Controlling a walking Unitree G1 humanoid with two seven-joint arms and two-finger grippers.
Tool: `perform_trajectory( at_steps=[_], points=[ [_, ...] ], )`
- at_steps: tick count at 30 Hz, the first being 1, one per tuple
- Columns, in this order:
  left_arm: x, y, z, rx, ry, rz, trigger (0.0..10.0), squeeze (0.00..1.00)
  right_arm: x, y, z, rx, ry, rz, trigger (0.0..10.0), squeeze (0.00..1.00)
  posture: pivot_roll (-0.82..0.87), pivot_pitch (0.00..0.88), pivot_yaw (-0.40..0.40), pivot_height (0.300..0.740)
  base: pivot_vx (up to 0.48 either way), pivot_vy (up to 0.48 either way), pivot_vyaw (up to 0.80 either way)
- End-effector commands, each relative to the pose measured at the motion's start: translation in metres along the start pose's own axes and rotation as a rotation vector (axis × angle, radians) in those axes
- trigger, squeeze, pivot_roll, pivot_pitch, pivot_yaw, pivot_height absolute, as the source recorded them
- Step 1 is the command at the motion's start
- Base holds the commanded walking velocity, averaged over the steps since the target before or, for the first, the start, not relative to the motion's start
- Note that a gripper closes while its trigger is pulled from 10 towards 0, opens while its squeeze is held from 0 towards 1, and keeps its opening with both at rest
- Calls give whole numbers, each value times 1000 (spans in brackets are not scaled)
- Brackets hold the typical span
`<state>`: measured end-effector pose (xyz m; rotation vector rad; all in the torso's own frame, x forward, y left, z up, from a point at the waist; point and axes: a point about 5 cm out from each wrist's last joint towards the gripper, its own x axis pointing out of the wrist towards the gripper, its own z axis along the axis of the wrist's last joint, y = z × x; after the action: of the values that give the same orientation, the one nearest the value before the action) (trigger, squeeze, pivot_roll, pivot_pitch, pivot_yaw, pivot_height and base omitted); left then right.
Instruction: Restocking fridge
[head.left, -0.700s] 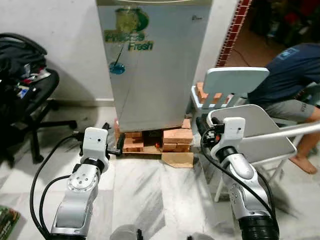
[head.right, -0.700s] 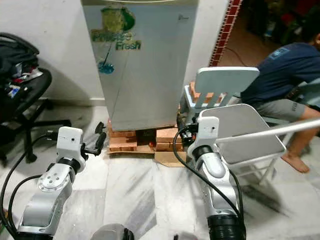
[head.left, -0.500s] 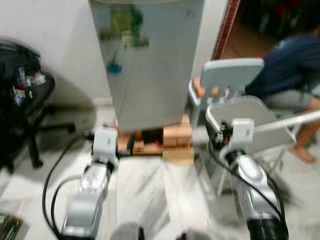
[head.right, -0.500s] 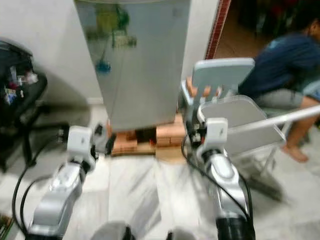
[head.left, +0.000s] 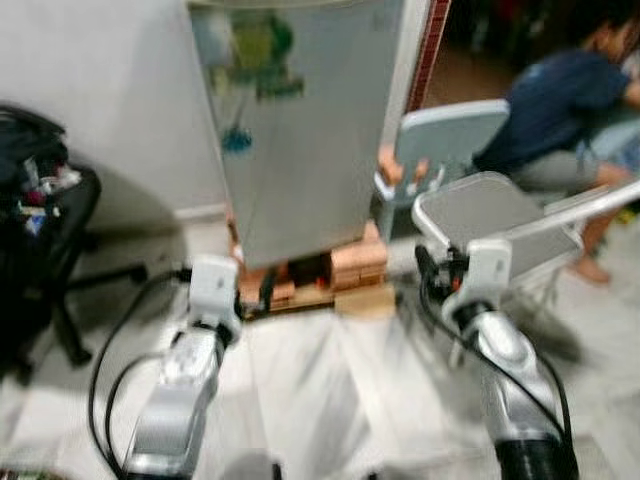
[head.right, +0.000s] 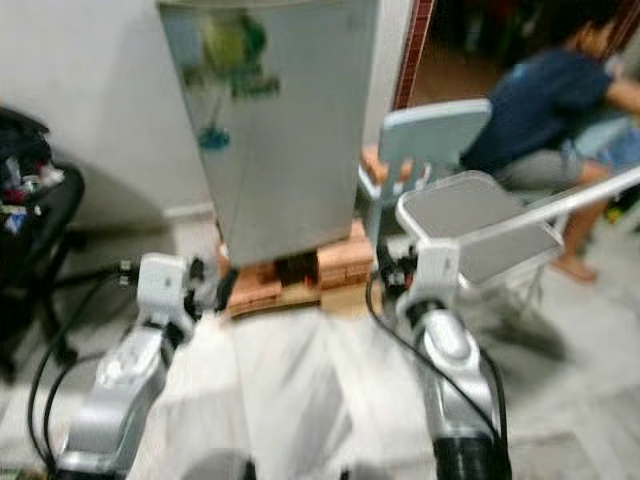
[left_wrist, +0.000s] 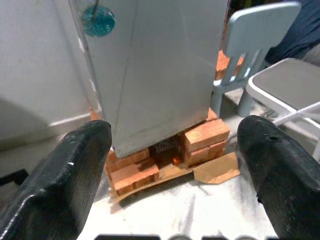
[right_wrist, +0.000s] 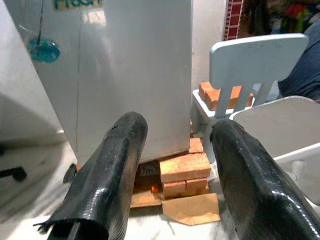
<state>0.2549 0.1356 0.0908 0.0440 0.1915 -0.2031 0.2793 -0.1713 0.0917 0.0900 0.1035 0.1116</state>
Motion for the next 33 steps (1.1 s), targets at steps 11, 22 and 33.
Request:
perform_trajectory(
  at_steps=[11, 22, 33],
  points=[
    [-5, 16, -3, 17, 3, 24, 10000, 0, 3, 7, 6, 7, -29, 15, 10000, 0, 90, 15, -18, 740, 0, 480, 0],
    [-6, 18, -4, 10, -12, 24, 10000, 0, 3, 7, 8, -6, -43, 10, 10000, 0, 93, 9, -21, 740, 24, 443, 0],
    [-6, 19, -3, 25, -27, 11, 10000, 0, 2, 9, 8, -8, -42, 3, 10000, 0, 91, 11, -18, 740, 0, 294, -286]
  ],
)
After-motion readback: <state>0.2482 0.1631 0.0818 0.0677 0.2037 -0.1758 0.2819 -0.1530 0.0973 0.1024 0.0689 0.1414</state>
